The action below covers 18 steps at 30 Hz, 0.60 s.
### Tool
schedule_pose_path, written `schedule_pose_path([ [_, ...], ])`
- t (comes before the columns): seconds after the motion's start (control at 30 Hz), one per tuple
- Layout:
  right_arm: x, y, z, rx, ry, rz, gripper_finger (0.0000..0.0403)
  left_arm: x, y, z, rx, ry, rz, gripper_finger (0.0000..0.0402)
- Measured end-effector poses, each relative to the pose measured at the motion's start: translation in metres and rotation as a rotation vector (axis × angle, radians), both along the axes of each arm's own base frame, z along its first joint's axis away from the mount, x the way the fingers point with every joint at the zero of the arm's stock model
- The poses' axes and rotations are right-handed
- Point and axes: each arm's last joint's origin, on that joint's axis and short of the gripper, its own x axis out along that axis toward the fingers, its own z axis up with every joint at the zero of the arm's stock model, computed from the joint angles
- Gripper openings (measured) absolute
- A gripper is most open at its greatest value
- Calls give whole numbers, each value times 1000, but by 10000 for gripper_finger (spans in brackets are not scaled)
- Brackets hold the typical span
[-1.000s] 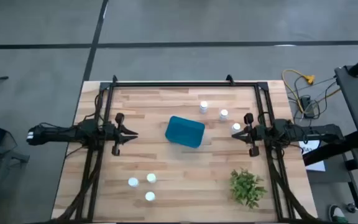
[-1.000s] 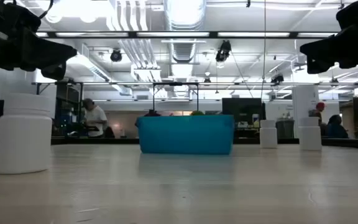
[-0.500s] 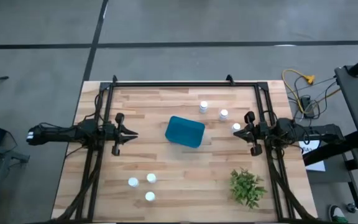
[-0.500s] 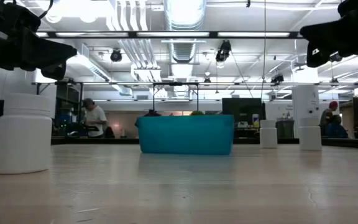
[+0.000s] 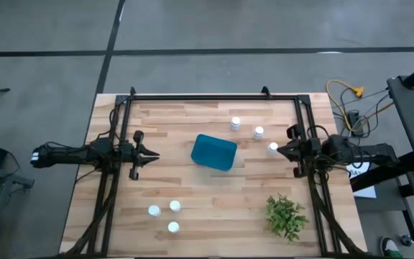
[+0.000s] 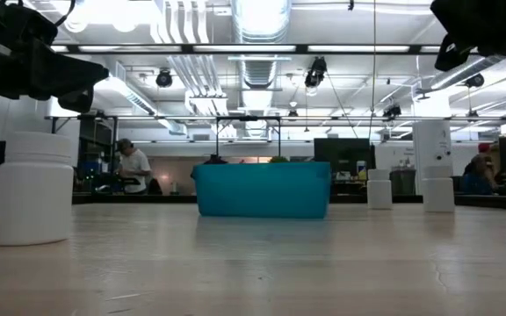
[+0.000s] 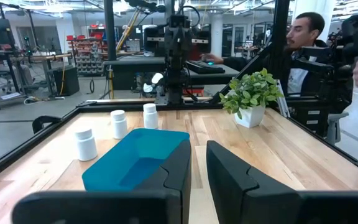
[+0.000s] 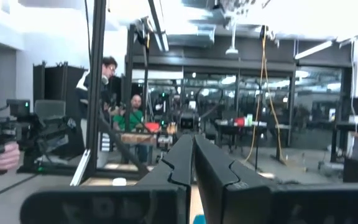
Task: Pick and place pill bottles into a basket
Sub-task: Put the white pill bottle into the blue bin
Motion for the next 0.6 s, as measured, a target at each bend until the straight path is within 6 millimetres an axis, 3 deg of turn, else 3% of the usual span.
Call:
schedule_pose_path([
  [0.6, -10, -1, 25, -60, -213, -35, 9, 0, 0, 0, 0, 0, 0, 33],
])
